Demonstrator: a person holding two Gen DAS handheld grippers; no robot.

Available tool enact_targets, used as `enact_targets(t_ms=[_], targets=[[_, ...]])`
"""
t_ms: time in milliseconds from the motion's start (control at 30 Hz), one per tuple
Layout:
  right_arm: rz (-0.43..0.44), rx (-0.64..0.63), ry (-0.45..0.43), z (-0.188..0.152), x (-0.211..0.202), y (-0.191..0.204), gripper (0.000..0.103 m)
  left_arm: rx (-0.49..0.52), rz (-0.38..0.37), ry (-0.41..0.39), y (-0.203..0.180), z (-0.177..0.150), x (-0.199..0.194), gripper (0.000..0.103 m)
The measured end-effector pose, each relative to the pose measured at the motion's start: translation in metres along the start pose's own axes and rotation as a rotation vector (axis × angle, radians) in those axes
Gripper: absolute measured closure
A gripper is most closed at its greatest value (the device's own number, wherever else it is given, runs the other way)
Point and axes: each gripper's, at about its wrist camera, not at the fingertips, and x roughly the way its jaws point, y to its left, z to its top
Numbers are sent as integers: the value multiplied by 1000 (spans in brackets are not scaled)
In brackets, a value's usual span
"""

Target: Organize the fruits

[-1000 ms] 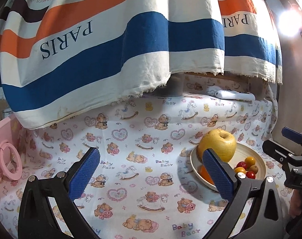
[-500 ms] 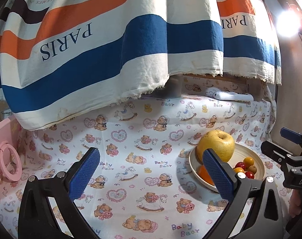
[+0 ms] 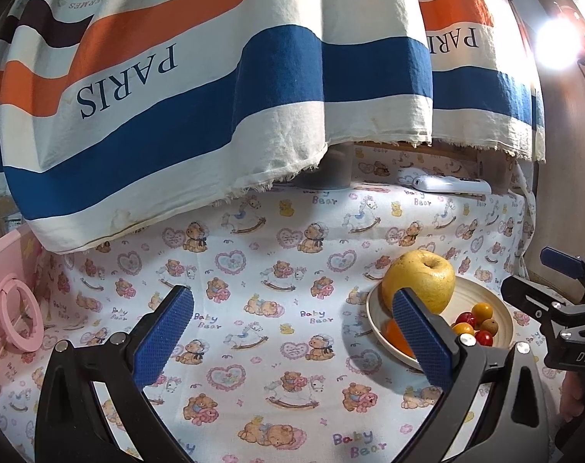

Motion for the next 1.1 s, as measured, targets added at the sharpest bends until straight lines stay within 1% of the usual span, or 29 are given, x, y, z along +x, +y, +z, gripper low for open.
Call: enact_targets(t_ms=[333,467,1100], targets=[[-1,2,-4,0,1,-1,1,0,5,3,1,0,1,1],[9,6,8,-1,1,-2,1,3,14,0,1,-1,0,0],[8,7,9,-1,1,-3,1,6,15,1,1,-1,0,0]])
